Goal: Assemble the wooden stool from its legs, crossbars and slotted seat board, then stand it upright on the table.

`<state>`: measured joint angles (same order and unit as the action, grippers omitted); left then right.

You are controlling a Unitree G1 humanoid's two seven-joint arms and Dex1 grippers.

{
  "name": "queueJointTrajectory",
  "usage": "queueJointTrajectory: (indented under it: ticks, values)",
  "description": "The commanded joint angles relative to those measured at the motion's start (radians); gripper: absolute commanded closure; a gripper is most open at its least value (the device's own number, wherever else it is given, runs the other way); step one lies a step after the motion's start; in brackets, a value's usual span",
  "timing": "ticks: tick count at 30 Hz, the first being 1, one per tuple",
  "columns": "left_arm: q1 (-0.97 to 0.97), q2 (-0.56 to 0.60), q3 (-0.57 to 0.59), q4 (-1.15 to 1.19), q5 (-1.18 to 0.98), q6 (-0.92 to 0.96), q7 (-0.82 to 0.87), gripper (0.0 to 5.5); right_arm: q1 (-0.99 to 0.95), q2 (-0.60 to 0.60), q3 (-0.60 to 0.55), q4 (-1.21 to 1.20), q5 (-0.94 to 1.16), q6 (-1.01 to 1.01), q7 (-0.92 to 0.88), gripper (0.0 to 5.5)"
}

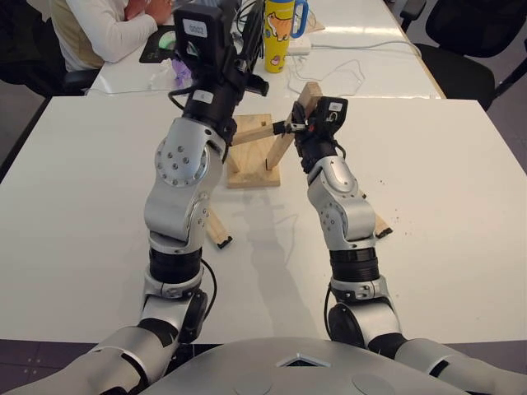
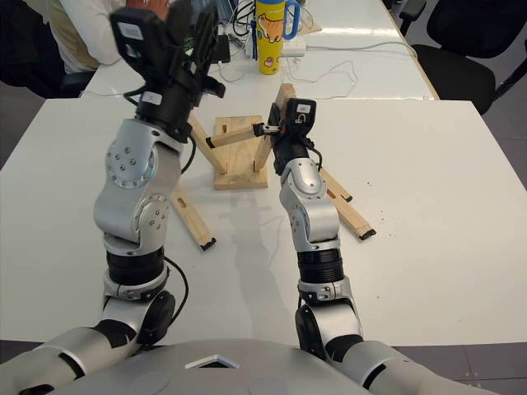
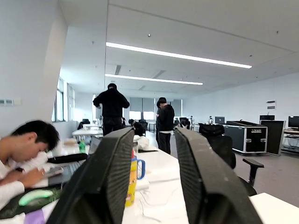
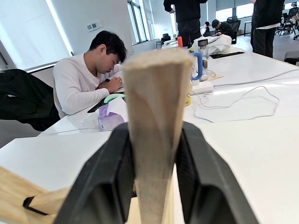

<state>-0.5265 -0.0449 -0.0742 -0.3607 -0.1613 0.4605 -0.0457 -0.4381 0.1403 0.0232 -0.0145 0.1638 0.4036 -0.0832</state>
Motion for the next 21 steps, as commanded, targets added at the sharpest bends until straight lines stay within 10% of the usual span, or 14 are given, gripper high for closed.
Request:
queueJointTrajectory:
  ticks: [1, 7, 21]
  values:
    - [0.031, -0.015, -0.008, 0.066, -0.021, 0.058, -0.01, 4.7, 0.018, 0.002, 0.009, 0.037, -0.007, 0.05, 0.007, 4.46]
    - [0.017, -0.023, -0.026, 0.107, -0.013, 0.055, -0.017, 5.5, 0.019, 0.0, 0.008, 0.034, -0.006, 0.051, 0.007, 4.46]
    - [0.039, 0.001, 0.043, 0.459, -0.033, 0.294, -0.011, 5.5, 0.007, 0.002, -0.001, 0.041, -0.001, 0.052, 0.006, 4.46]
